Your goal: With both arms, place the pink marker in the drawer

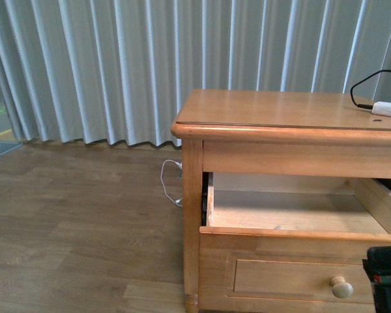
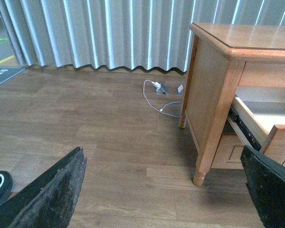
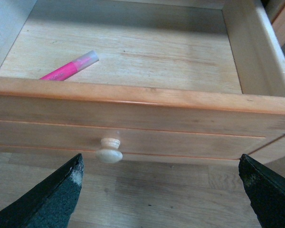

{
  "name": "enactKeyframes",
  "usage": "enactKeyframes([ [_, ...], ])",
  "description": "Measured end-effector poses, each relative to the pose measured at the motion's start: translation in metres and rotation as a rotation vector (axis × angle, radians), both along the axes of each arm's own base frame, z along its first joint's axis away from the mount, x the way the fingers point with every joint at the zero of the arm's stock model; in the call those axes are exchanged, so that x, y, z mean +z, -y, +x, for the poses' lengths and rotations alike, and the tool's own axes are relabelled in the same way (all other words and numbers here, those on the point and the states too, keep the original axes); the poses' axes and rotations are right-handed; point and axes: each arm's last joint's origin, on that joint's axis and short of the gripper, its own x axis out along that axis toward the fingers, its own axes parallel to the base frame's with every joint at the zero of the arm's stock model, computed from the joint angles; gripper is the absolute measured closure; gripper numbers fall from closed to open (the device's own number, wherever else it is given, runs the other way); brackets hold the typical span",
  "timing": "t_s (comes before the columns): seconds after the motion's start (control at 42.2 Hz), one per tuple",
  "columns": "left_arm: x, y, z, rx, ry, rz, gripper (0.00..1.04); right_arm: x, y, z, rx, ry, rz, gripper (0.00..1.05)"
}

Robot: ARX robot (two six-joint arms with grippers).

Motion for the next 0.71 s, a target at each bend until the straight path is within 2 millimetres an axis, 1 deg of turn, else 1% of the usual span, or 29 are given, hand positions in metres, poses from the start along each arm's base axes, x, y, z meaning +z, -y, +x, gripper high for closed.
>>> enactKeyframes([
  [0.118, 0.0, 0.0, 0.0, 0.0, 0.0, 0.0, 0.06, -0.017, -0.003, 0.023, -0.016, -0.021, -0.006, 0.09],
  [0.284, 0.0, 0.0, 0.0, 0.0, 0.0, 0.0, 0.06, -0.027, -0.005, 0.042, -0.036, -0.02, 0.003, 0.09],
  [0.332, 0.0, 0.0, 0.0, 0.0, 0.0, 0.0, 0.06, -0.03, -0.007, 0.05, -0.038, -0.015, 0.011, 0.09],
  [0.592, 0.0, 0.0, 0.0, 0.0, 0.0, 0.0, 0.06, -0.033, -0.017, 0.104, -0.082, 0.056, 0.052, 0.09],
  [0.711, 0.0, 0.0, 0.0, 0.0, 0.0, 0.0, 0.06, -0.034, -0.025, 0.133, -0.087, 0.074, 0.069, 0.09],
])
